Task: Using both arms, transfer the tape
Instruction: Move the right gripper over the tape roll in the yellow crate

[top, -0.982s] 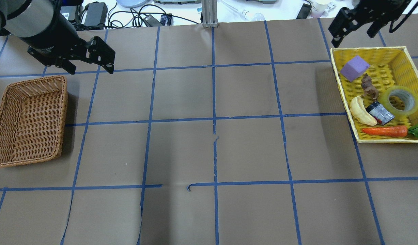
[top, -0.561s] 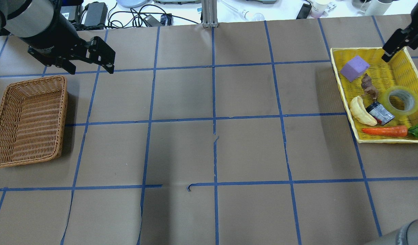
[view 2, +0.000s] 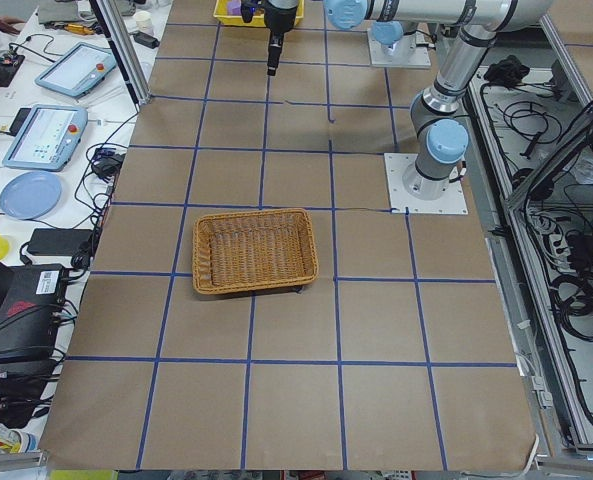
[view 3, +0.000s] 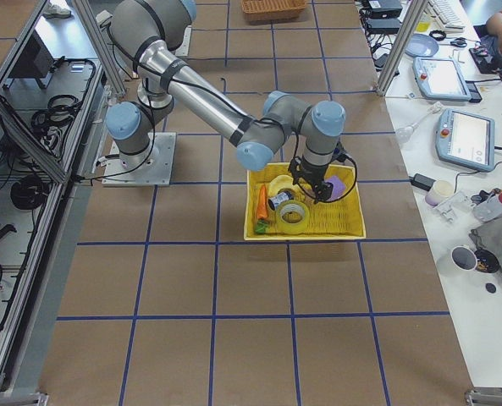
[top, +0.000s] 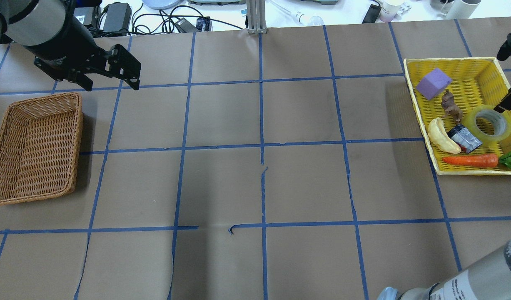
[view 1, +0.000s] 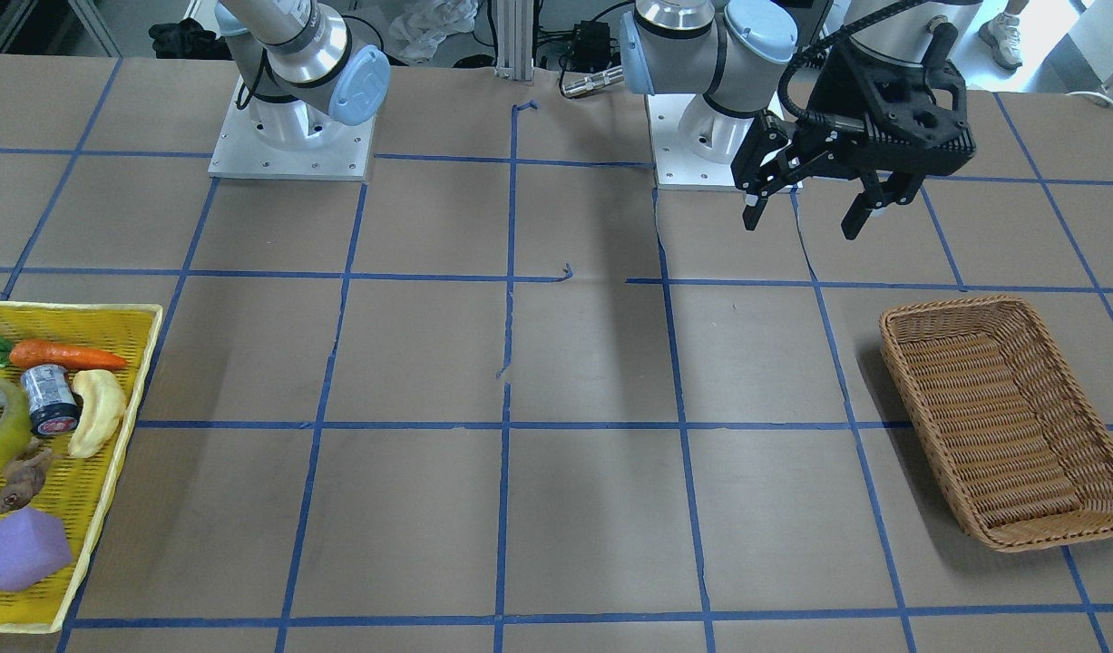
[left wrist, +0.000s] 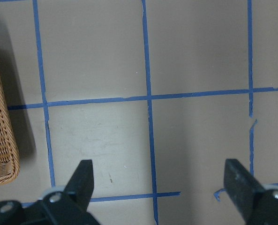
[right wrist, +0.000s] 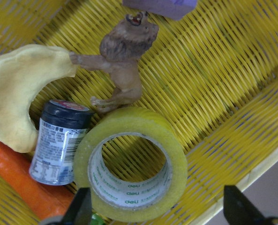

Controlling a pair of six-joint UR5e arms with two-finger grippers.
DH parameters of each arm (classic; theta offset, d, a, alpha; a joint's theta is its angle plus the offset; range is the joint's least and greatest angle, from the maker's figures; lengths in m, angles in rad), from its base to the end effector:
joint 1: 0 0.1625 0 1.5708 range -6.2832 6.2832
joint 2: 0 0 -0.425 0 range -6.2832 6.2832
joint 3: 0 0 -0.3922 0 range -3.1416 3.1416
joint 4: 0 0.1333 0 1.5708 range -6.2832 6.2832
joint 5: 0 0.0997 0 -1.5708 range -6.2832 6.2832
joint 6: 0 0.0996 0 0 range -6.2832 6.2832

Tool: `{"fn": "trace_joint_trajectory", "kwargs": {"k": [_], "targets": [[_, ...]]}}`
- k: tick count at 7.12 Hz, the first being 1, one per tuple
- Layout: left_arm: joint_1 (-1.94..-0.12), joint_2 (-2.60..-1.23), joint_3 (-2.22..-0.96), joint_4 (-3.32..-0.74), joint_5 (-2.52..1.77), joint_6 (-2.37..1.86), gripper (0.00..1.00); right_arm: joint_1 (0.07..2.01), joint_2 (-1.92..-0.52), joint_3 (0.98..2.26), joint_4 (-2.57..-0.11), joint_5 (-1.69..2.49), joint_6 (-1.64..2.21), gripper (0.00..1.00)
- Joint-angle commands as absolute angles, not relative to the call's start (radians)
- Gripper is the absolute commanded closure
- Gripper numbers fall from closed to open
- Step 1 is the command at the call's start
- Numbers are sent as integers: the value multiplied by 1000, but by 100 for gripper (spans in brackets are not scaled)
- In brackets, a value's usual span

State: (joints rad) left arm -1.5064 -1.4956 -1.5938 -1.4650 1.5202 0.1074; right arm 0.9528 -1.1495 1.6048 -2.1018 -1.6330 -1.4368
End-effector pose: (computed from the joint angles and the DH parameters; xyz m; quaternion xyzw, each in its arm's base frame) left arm -0.1076 -0.4818 0.5242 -0.0234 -0.9963 0.0808 0.0184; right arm -0.2632 -0.5896 0.2863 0.3965 -0.9167 -0.0070 0.0484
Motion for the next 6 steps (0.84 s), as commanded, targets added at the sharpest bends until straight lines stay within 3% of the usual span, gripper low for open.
{"fn": "trace_joint_trajectory", "kwargs": {"k": [1, 3, 4, 6], "targets": [[-1506, -1496, -1594, -1465, 1519, 107, 0, 928, -1114, 1664, -2250, -1629, -1523, 10], [-1506, -1496, -1594, -1465, 1519, 107, 0, 917, -1065, 1661, -2317, -1602, -1522, 16], [-1506, -1496, -1594, -1465, 1519, 107, 0, 917, -1055, 1663, -2327, -1598, -1519, 35], [-1506, -1496, -1594, -1465, 1519, 107, 0, 917, -1046, 1670, -2327, -1588, -1517, 61]]}}
